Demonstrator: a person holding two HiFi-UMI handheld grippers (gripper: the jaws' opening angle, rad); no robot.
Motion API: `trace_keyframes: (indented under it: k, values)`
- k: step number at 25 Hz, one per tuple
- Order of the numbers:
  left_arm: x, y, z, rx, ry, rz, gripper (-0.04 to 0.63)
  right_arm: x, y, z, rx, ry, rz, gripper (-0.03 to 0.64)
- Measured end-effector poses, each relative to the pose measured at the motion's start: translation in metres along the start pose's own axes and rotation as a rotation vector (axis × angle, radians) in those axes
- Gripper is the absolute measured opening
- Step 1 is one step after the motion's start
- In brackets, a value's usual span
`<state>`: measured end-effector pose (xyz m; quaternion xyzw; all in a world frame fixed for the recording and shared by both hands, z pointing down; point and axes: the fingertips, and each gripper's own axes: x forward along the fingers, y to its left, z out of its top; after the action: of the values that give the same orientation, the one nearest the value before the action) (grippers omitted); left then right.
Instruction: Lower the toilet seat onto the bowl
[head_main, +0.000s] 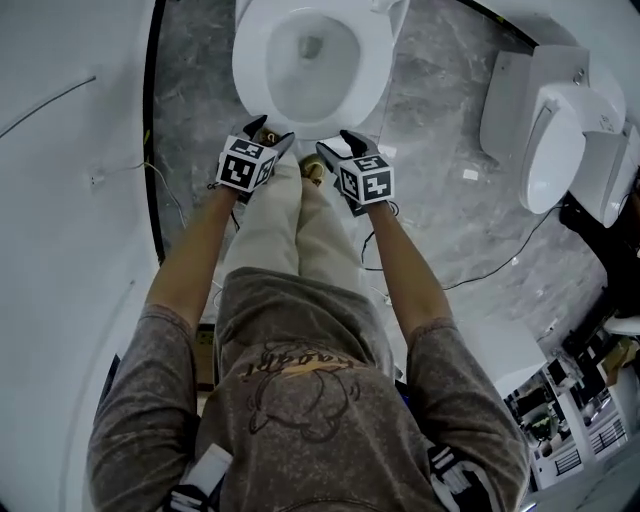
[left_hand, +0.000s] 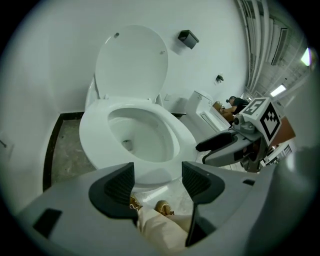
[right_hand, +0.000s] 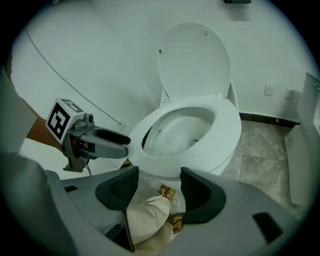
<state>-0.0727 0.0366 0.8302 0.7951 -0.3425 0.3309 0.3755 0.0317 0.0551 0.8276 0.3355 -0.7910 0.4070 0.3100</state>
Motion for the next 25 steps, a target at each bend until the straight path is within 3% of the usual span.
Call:
trace_keyframes:
  k: [15,17,21,25]
  values:
    - [0.072,0.031,-0.051,-0.067,0.056,0.034,0.291,0.072,-0.037,-0.044,0.102,0.081,0.009,0.279]
    - [0.073,0.031,-0.053,-0.054,0.068,0.037,0.291,0.073,-0.039,-0.046,0.107,0.085,0.001,0.249]
    - [0.067,0.03,-0.048,-0.071,0.083,0.035,0.291,0.066,-0.037,-0.035,0.115,0.071,0.004,0.249]
    - [0.038,0.02,-0.014,-0.098,0.016,0.048,0.291,0.036,-0.028,0.005,0.102,-0.003,-0.003,0.249]
